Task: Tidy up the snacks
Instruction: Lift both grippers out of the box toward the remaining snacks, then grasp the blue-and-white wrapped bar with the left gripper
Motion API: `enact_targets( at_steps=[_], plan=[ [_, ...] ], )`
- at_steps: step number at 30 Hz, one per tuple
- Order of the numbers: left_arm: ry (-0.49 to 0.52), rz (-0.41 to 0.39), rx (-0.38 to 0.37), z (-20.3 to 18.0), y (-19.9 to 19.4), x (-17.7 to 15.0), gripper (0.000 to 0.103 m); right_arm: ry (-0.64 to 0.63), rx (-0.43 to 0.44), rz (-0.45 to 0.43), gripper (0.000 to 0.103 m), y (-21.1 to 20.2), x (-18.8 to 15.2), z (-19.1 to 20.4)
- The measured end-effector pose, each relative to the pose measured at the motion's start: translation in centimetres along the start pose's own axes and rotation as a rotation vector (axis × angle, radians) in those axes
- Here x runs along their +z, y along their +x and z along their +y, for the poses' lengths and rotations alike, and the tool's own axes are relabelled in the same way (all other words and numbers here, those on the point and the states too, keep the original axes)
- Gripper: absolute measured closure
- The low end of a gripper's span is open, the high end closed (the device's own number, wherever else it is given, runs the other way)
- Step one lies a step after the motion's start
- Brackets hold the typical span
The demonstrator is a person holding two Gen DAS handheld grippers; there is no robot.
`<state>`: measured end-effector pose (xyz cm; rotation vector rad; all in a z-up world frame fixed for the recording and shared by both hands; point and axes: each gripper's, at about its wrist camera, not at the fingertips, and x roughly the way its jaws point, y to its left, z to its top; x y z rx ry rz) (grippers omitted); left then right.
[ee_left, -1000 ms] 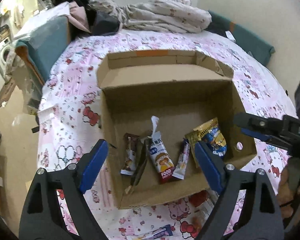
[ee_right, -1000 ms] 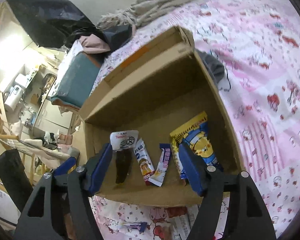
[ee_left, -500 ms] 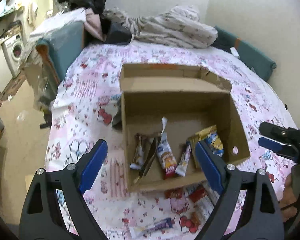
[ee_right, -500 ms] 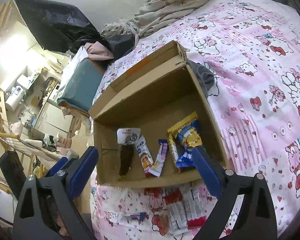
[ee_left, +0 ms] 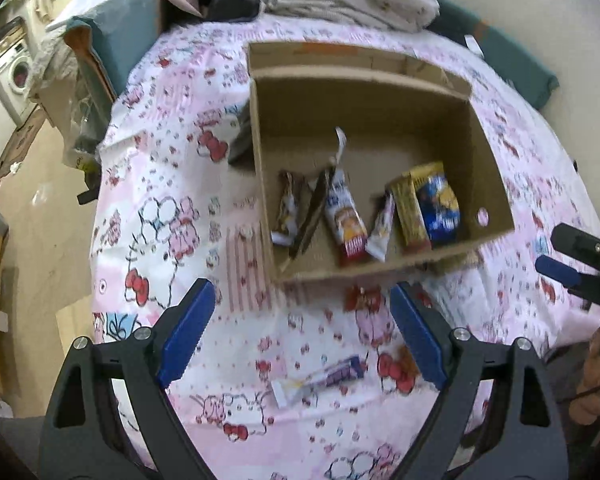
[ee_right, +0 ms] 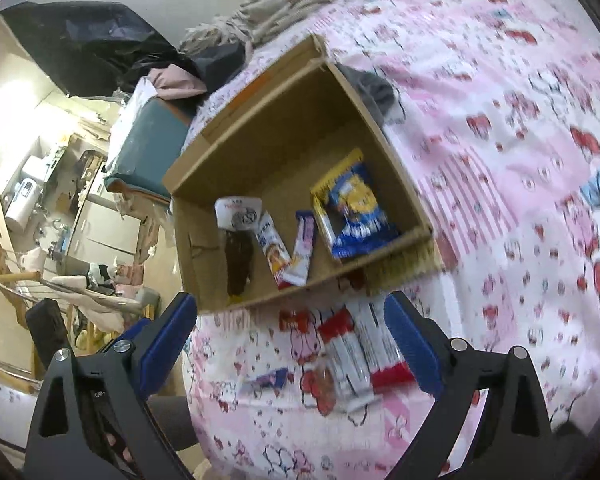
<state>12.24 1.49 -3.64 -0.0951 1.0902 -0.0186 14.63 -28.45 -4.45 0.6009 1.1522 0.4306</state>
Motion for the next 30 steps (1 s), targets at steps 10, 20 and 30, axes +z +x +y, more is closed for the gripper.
enact_targets(
  at_steps=[10,20,30],
  plan=[
    [-0.052,0.123,-0.052,1.2,1.5,-1.9,0.016,0.096,-0.080,0.113,0.006,2.1,-2.9,-2.0],
    [0.024,0.312,-0.065,0.0,5.4,-4.3,0.027,0.127,-0.044,0.140,0.006,2.8,-3.1,-1.8],
    [0.281,0.455,-0.058,-4.4,9.7,-6.8,0.042,0.181,-0.026,0.134,0.006,2.5,-2.8,-2.8]
  ],
)
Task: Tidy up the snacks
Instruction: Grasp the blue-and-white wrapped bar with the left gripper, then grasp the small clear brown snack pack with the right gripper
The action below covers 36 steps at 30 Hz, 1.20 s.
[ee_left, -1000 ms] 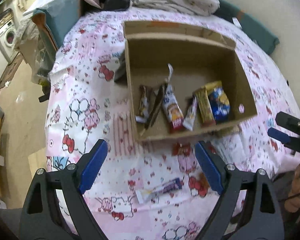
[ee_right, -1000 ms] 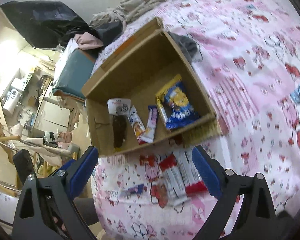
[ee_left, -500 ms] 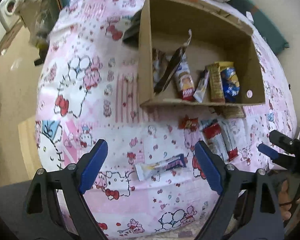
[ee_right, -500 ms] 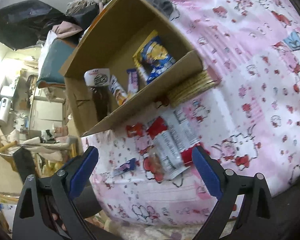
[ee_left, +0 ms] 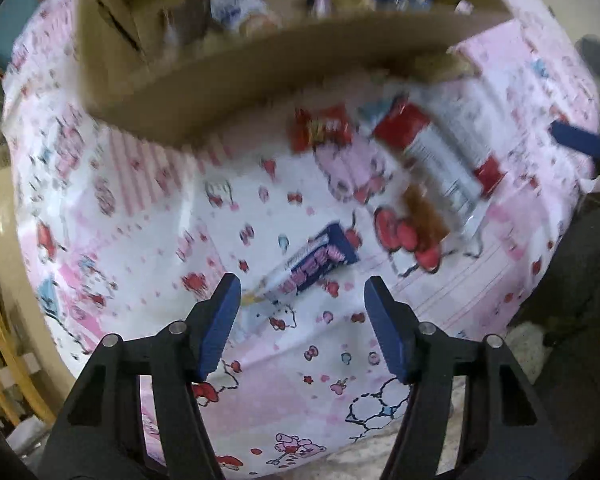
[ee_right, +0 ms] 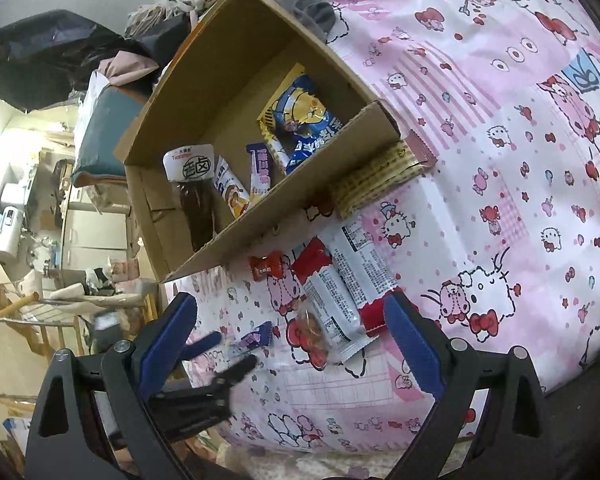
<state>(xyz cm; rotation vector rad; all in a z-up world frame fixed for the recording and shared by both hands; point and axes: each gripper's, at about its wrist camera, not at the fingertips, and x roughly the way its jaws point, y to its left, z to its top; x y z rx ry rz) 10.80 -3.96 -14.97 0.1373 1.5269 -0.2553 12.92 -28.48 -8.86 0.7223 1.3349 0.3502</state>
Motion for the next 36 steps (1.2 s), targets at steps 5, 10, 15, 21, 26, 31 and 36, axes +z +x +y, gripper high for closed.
enact_targets(
  at_steps=[5,10,15,21,26,31,36],
  plan=[
    [0.011,0.022,0.043,-0.3,1.2,0.0,0.090,-0.004,0.004,0.001,0.006,-0.1,0.1,0.1],
    [-0.089,0.006,-0.061,0.8,0.1,0.2,0.090,-0.023,0.039,0.057,0.012,0.9,-0.2,0.7],
    [-0.221,-0.028,-0.090,2.9,-1.9,-1.1,0.090,-0.164,-0.019,0.155,0.056,3.3,-1.3,2.8],
    [-0.331,-0.077,-0.060,4.8,-3.6,-2.5,0.090,-0.279,-0.150,0.269,0.063,8.0,-2.5,4.2],
    [-0.346,-0.094,-0.059,6.3,-3.9,-2.8,0.089,-0.386,-0.272,0.332,0.067,11.1,-3.5,4.9],
    [-0.326,-0.089,-0.009,5.6,-2.9,-1.8,0.089,-0.501,-0.318,0.366,0.088,12.7,-5.1,5.5],
    [-0.351,-0.090,-0.003,6.3,-2.7,-1.9,0.089,-0.462,-0.189,0.317,0.088,10.1,-4.8,6.0]
  ],
)
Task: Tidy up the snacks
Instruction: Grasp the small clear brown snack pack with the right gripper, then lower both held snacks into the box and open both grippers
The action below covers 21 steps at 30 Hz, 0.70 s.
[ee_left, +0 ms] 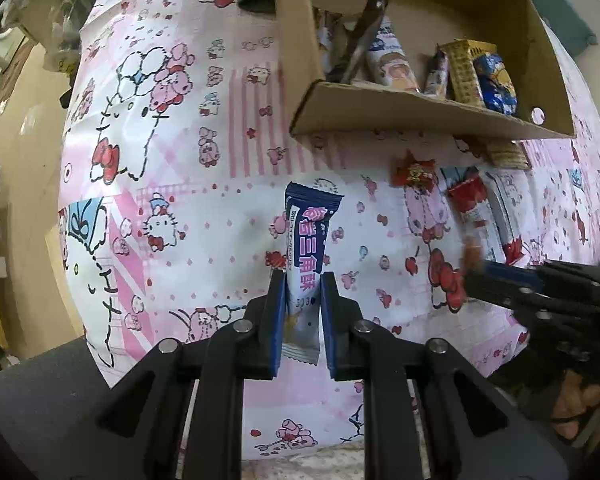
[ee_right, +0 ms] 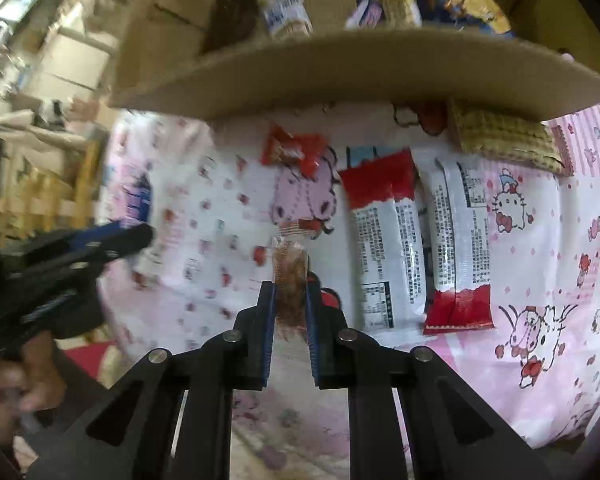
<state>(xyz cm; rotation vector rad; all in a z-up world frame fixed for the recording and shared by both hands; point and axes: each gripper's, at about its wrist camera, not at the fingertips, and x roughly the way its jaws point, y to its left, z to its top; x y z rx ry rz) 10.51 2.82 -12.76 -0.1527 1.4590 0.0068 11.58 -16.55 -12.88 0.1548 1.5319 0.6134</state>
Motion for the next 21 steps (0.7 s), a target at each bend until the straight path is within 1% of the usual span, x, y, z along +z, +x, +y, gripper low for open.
enact_targets(
  at_steps=[5,9,14,18,21],
  plan=[
    [0.006,-0.018,0.008,0.1,-0.4,-0.2,0.089,0.030,0.072,-0.055,0.088,-1.8,-0.3,-0.2],
    [0.048,-0.060,0.030,-0.5,-1.6,-0.7,0.090,0.038,0.124,-0.099,0.088,-3.3,0.2,0.4],
    [0.098,-0.106,0.069,-1.2,-3.1,-0.8,0.090,0.046,0.198,-0.180,0.088,-5.9,0.5,0.3],
    [0.101,-0.155,0.035,-1.8,-5.4,-1.1,0.090,0.047,0.240,-0.251,0.088,-8.4,0.7,-0.2],
    [0.103,-0.211,0.019,-2.4,-7.5,-1.2,0.090,0.052,0.272,-0.309,0.088,-10.0,1.2,-0.5]
  ],
)
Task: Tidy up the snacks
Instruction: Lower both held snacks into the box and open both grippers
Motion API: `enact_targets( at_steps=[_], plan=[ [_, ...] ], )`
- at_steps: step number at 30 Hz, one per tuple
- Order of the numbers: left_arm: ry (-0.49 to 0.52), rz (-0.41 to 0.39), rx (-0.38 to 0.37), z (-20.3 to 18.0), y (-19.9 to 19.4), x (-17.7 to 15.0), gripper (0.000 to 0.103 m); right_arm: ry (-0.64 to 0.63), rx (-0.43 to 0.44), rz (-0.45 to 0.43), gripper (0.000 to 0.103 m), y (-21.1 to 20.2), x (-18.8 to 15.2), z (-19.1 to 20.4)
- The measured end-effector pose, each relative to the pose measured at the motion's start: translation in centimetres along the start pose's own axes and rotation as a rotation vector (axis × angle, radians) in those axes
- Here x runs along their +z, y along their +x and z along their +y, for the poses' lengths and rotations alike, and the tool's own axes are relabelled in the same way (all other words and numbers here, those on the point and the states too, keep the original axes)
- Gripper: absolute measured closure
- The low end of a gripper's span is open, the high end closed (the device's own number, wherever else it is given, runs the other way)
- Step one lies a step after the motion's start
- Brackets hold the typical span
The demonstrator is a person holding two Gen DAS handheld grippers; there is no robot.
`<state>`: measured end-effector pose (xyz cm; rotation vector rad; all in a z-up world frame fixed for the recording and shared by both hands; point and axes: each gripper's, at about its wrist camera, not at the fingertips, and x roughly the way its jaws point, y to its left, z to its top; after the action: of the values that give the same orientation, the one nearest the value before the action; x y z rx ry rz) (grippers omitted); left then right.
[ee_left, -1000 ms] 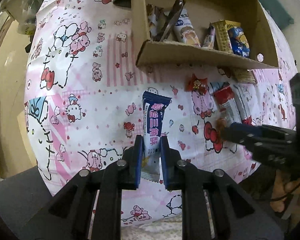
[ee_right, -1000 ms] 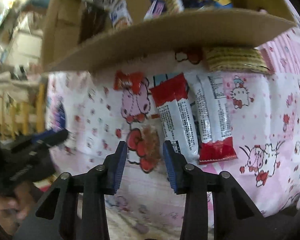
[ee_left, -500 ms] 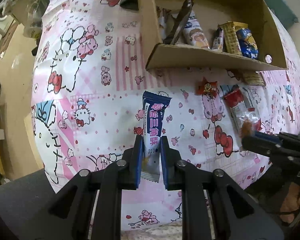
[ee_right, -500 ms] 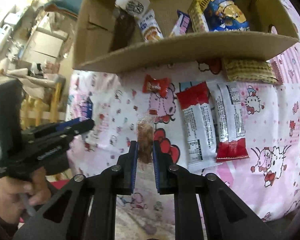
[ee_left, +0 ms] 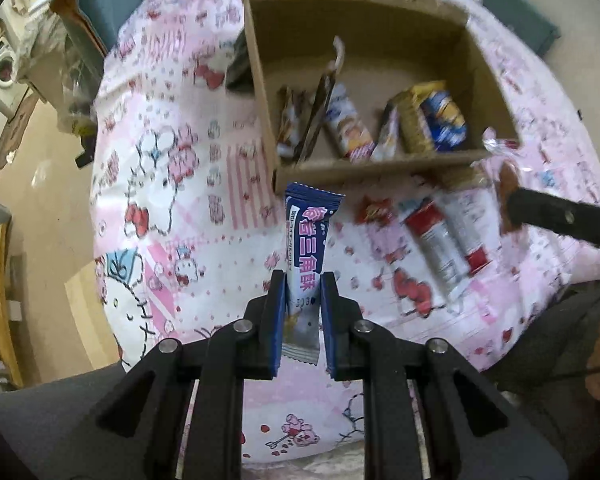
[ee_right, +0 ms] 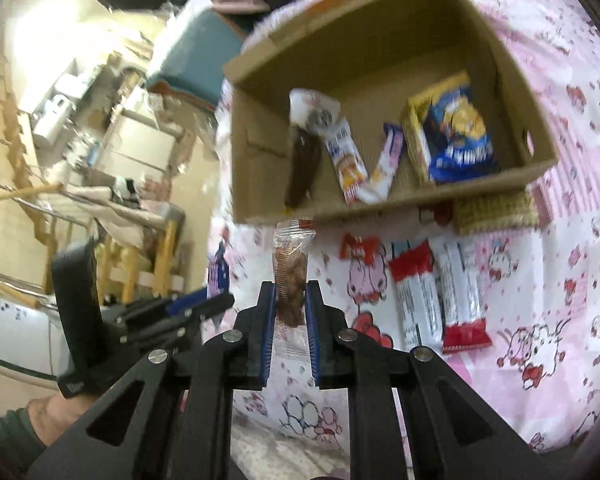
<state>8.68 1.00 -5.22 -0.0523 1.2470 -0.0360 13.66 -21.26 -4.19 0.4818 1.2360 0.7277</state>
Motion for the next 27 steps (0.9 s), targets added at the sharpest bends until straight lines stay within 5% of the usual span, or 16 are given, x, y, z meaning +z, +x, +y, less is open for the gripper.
enact_targets(
  at_steps=[13,27],
  plan=[
    [0.027,-0.202,-0.002,-1.3,-4.8,9.3,0.089,-0.056,-0.083,-0.177,0.088,-3.8,6.5,-1.5],
    [-0.009,-0.227,-0.096,-3.6,0.4,14.0,0.089,0.027,-0.190,-0.195,0.087,-3.1,8.7,-5.1]
  ],
)
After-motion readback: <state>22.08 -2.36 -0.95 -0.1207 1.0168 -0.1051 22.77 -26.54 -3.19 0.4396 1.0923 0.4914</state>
